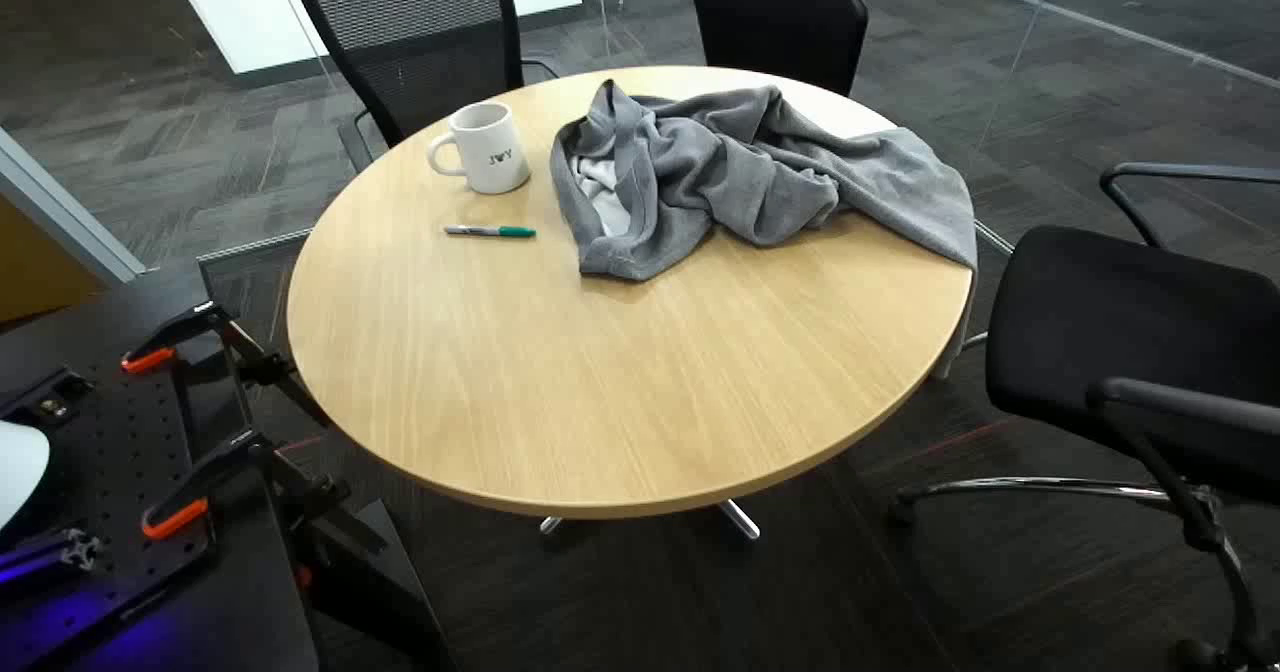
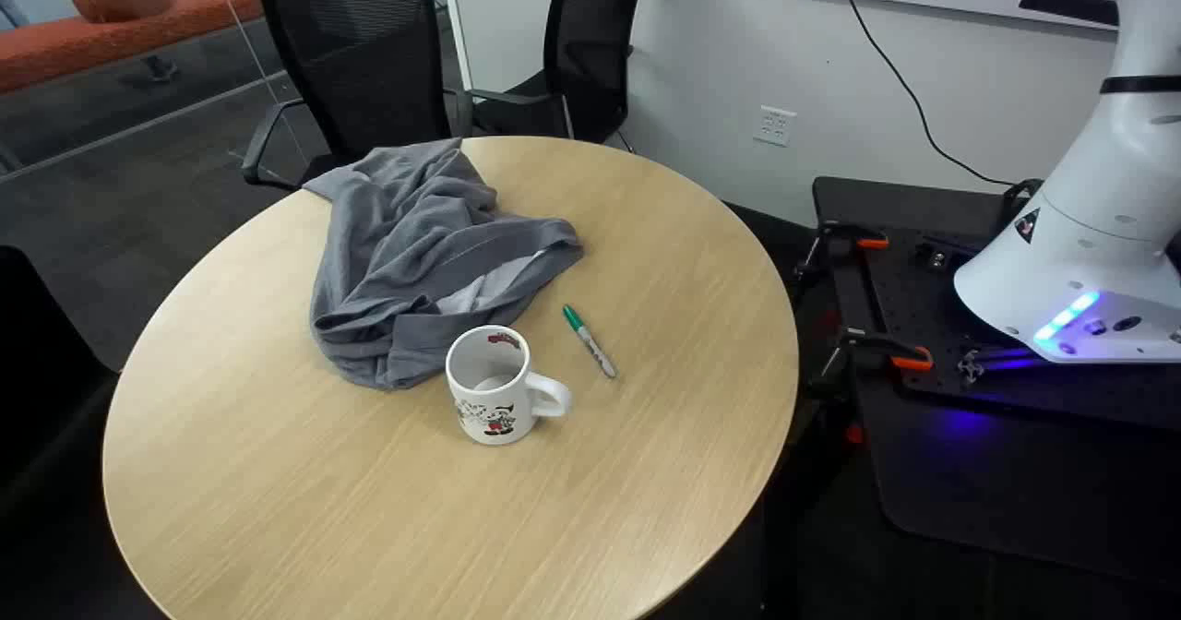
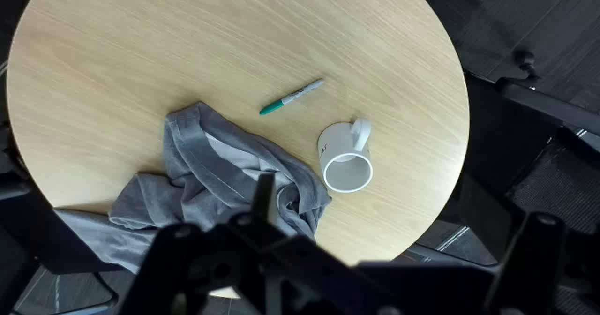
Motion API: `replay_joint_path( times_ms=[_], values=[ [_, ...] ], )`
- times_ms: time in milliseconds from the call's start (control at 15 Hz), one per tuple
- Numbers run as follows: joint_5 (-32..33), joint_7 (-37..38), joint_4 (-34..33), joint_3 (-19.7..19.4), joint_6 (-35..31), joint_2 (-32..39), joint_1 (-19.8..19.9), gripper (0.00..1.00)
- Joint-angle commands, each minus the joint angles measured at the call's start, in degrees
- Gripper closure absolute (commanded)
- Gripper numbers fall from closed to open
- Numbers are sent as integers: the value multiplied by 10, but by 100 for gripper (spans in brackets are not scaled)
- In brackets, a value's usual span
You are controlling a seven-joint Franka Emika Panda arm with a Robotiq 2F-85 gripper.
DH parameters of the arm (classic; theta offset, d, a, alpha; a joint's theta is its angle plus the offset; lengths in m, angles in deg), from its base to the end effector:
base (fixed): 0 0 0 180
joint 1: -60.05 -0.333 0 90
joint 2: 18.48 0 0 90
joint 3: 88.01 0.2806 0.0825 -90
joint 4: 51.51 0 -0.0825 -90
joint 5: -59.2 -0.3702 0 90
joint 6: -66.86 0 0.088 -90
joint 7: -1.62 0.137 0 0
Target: Put the green pen inside the mug
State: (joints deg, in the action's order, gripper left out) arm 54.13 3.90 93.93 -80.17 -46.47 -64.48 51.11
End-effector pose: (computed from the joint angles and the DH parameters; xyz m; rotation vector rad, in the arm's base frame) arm 0.3363 0.1110 0.4932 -3.0825 -0.3062 -0.3701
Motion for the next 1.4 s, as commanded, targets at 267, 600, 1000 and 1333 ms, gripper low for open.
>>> replay_joint_path(
  times_ms=[267,600,1000,1333],
  values=[
    [0,0,-1,0,1,0,0,0],
    [-12,75,1,8,-84,32,30,0],
    [-15,186,6,23,-206,127,65,0],
    [-14,271,-9,38,-280,243,76,0]
  ],
)
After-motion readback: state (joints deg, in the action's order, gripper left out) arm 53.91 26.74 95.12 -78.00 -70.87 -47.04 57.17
